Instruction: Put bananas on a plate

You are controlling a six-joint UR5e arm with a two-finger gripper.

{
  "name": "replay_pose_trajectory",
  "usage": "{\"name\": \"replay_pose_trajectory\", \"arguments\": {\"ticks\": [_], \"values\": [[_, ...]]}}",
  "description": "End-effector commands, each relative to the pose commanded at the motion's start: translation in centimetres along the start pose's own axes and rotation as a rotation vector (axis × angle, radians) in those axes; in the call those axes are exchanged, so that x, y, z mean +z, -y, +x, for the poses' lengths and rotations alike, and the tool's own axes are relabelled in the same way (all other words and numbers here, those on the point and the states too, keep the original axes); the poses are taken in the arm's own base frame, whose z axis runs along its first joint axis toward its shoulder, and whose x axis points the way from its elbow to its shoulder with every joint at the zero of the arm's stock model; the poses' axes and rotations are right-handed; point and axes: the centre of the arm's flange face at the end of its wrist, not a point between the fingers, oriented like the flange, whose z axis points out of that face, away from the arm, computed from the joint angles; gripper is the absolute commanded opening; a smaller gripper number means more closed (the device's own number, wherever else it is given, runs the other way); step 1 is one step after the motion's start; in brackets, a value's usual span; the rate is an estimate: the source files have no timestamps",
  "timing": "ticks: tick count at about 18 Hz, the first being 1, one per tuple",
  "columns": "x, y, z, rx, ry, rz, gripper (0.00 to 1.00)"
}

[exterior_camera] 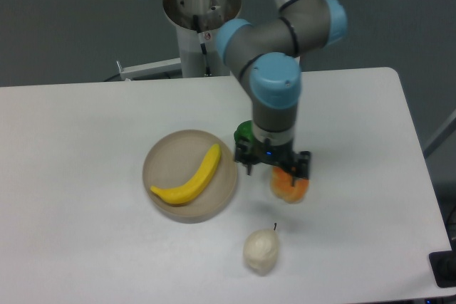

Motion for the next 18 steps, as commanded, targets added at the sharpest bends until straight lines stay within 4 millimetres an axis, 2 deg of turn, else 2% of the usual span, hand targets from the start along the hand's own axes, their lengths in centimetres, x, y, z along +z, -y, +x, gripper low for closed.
{"name": "replay_pose_trajectory", "arguments": {"ticks": [6,10,13,15,18], "values": [[-0.5,-2.1,-5.9,0.085,0.038,0.005,1.00],[-0.6,-3.6,-8.1,0.165,0.053,0.003,1.00],[-0.4,-3.3,-9.0,0.248,0.059,0.002,1.00],[-0.7,-3.8,-10.3,0.250,0.068,0.008,1.00],[-0.4,-3.8,-10.5,0.253,0.070,0.003,1.00]]}}
